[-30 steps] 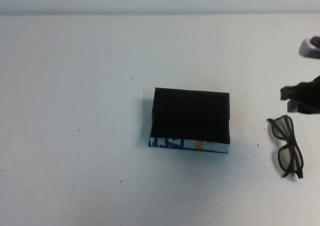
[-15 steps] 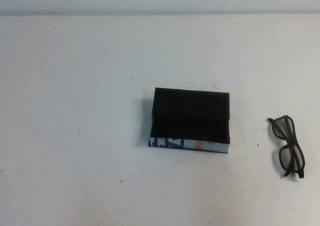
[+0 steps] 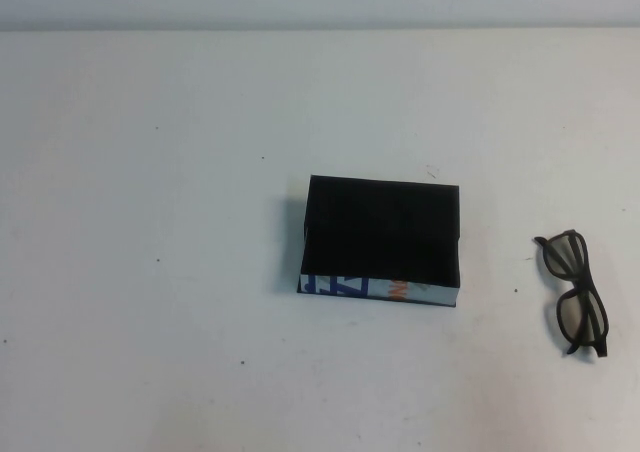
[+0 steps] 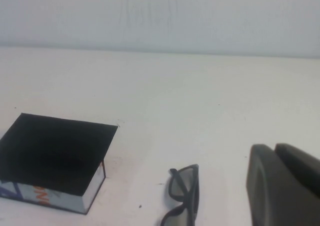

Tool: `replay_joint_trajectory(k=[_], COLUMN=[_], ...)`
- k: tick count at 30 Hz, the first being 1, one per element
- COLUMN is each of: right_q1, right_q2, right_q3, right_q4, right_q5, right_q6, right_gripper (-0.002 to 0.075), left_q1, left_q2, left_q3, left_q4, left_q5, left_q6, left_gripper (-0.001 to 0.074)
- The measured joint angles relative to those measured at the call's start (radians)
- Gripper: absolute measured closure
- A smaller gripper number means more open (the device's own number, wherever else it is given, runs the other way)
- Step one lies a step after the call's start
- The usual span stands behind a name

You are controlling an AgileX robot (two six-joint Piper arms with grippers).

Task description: Take glasses out of glasses case

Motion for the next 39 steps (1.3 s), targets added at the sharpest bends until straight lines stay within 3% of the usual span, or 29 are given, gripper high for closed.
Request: replay_joint_trajectory(k=[7,12,17,23,39], right_q1=[-0.013,-0.095,-0.149,-0.149,-0.149], right_q2=[-0.127,-0.231,-0.237,-0.237,-0.237], right_q3=[0.240,0.402,0.415,0.415,0.415], right_q4=[-0.020,0.014,0.056,0.094,0.096], right_q5=[-0.213,-0.251,-0.205,-0.122,-0.110], right_q6=[0.054,0.094,0.084,0.007,0.001], right_gripper=[0.0742,0.0742,0.0742,0.0742,0.0742], left_q1=[0.000,0.000,0.000,0.000,0.000], left_q2=[0.000,0.000,0.000,0.000,0.000], left_q3=[0.000,0.000,0.000,0.000,0.000], left_q4=[0.000,0.000,0.000,0.000,0.000], left_q5=[0.000,0.000,0.000,0.000,0.000], left_q6=[0.000,0.000,0.000,0.000,0.000], left_gripper=[0.0740,0.0739,0.0739,0.0739,0.0739])
